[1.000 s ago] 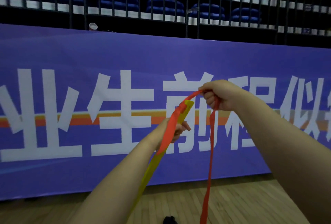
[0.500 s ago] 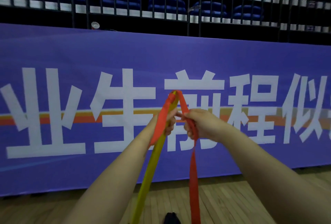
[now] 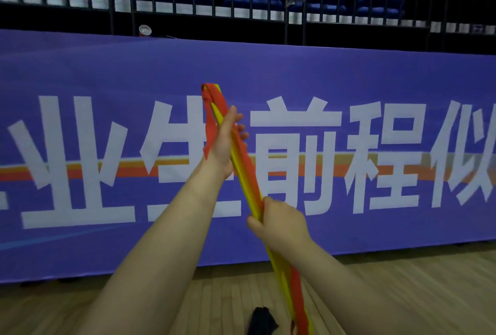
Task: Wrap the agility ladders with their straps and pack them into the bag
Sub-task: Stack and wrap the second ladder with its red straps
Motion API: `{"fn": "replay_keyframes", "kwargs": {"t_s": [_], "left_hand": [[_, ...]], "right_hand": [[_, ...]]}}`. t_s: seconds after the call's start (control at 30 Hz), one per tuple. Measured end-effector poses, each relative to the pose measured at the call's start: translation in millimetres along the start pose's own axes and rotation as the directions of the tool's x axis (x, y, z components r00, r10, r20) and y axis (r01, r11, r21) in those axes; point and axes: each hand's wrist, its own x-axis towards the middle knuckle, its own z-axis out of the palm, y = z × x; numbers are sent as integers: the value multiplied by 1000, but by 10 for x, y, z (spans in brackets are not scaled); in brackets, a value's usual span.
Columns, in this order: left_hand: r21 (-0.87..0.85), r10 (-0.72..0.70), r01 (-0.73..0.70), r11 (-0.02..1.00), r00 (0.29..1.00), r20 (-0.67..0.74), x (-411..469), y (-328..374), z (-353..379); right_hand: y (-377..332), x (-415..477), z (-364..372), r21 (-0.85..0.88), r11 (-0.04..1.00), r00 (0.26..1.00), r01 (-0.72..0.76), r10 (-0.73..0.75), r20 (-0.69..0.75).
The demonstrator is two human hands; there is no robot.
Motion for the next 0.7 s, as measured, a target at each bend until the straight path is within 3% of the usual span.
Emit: {"fn": "replay_keyframes", "kwargs": {"t_s": [0.13,0.27,0.4,0.5,0.6,0.7], "left_hand": [[-4,-99,99,995,995,-4,-252,-425,15],[-41,-39,33,999,990,-137,-71,-353,-98],[-129,3,-29,991,980,-198,274,59,-263],[-176,-13,-20,984,983,-184,262,206,-299],[32,-15,24,999,969,-245,-2,-211,-218],[-15,-84,83,996,975,-205,-322,-682,-138]], "right_hand": [[-75,83,-40,27,1000,996,8,-5,-94],[69,-21,122,204,979,1000,-6,1,23],[354,-245,349,280,957,958,-70,-13,286],[404,-235,387,202,979,980,-35,-6,200],[268,-151,322,172,985,998,4,-16,66],[167,-87,252,273,962,994,6,-37,107]]}}
